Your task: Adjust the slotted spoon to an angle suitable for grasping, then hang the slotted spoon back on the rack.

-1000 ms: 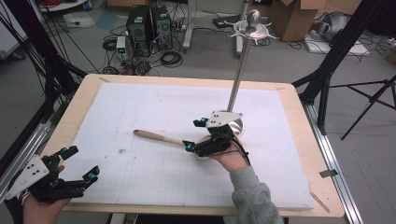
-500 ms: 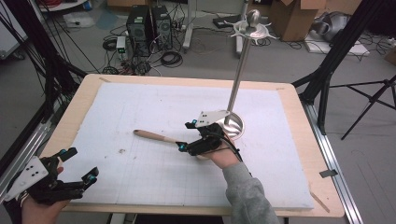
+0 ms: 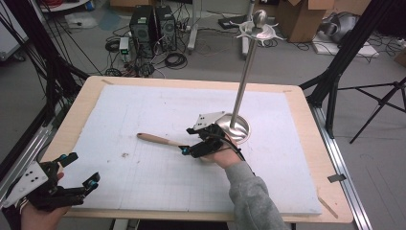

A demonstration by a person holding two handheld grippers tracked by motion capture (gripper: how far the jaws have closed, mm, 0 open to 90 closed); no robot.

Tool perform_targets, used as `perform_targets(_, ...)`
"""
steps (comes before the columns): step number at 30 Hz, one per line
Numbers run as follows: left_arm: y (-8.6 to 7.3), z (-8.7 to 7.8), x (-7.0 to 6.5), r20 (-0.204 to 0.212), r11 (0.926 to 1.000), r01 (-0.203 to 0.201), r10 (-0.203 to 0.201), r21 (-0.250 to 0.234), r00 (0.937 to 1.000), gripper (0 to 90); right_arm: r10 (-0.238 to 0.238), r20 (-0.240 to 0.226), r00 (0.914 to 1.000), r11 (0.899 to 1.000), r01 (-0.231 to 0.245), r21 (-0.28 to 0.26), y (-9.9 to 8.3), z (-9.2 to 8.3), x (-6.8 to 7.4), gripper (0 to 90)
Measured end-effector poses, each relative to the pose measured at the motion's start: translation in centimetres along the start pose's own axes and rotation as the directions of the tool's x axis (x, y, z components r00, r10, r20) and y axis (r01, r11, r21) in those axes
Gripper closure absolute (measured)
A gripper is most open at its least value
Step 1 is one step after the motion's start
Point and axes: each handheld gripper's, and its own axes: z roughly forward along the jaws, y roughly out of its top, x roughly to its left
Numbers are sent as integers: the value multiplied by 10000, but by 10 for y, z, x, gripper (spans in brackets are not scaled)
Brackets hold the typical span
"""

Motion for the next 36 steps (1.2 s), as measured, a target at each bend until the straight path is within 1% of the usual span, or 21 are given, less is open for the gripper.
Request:
perform_targets(1, 0, 0, 0, 0, 10000, 0, 0, 0, 10000, 18, 0, 0, 10000, 10000, 0, 0, 0, 0, 0, 291)
perform_targets(2, -1, 0, 0, 2, 10000, 11, -11, 14, 10000, 18, 28, -66, 10000, 9999, -27, 156, 1, 1, -2, 298)
perform_targets(5, -1, 0, 0, -7, 10000, -10, 10, 73, 10000, 17, 33, -96, 9999, 9997, -31, 237, 2, 1, -7, 299)
perform_targets(8, -2, -1, 0, -21, 10000, 4, -4, 85, 10000, 17, 57, -186, 9998, 9995, -52, 312, 4, 2, -8, 296)
perform_targets(9, -2, -1, 0, -21, 10000, 4, -4, 85, 10000, 18, 141, -257, 9996, 9991, -131, 391, 4, 2, -6, 292)
perform_targets(11, -2, -2, 1, -70, 10000, 44, -44, 66, 10000, 18, -106, -341, 9994, 9994, 117, 316, 5, 3, -4, 286)
perform_targets(12, -2, -2, 1, -70, 10000, 44, -44, 66, 10000, 17, -106, -341, 9994, 9994, 117, 316, 5, 3, -4, 286)
perform_targets(13, -3, -2, 1, -63, 10000, 57, -56, 76, 10000, 17, -30, -466, 9989, 9992, 49, 399, 6, 3, -2, 286)
perform_targets(14, -3, -2, 1, -71, 9999, 78, -77, 85, 9999, 17, -218, -578, 9981, 9984, 247, 508, 10, 5, 0, 286)
perform_targets(15, -4, -2, 1, -60, 9999, 53, -53, 131, 10000, 17, -398, -547, 9977, 9978, 426, 507, 11, 7, -1, 286)
perform_targets(16, -4, -2, 1, -53, 9999, 58, -58, 129, 10000, 18, -296, -597, 9978, 9975, 333, 617, 12, 8, 0, 286)
perform_targets(21, -4, -2, 0, -37, 9999, 77, -77, 113, 10000, 17, -420, -775, 9961, 9946, 491, 915, 17, 17, -6, 286)
perform_targets(22, -4, -3, 0, -38, 9999, 74, -74, 95, 10000, 17, -367, -785, 9962, 9930, 452, 1094, 18, 18, -8, 286)
perform_targets(23, -4, -3, 1, -47, 9999, 88, -88, 131, 10000, 17, -410, -741, 9964, 9928, 490, 1096, 18, 19, -9, 286)
perform_targets(24, -4, -3, 1, -47, 9999, 97, -97, 107, 9999, 18, -378, -764, 9964, 9915, 470, 1216, 19, 19, -11, 286)
perform_targets(27, -4, -4, 1, -51, 9999, 109, -108, 115, 9999, 17, -298, -816, 9962, 9910, 401, 1278, 19, 21, -14, 286)
perform_targets(28, -5, -4, 2, -71, 9998, 124, -123, 122, 9999, 17, -349, -793, 9962, 9871, 468, 1533, 18, 23, -17, 286)
perform_targets(31, -5, -5, 2, -89, 9998, 149, -148, 120, 9999, 17, -310, -776, 9965, 9834, 443, 1761, 18, 26, -19, 286)
perform_targets(34, -6, -5, 2, -105, 9998, 165, -164, 147, 9998, 17, -379, -885, 9954, 9741, 566, 2189, 18, 30, -21, 288)
perform_targets(35, -6, -5, 2, -109, 9997, 175, -173, 149, 9998, 17, -451, -870, 9952, 9727, 636, 2233, 18, 31, -22, 288)
perform_targets(36, -7, -5, 2, -106, 9997, 157, -155, 160, 9998, 17, -340, -889, 9955, 9707, 541, 2343, 18, 32, -23, 289)
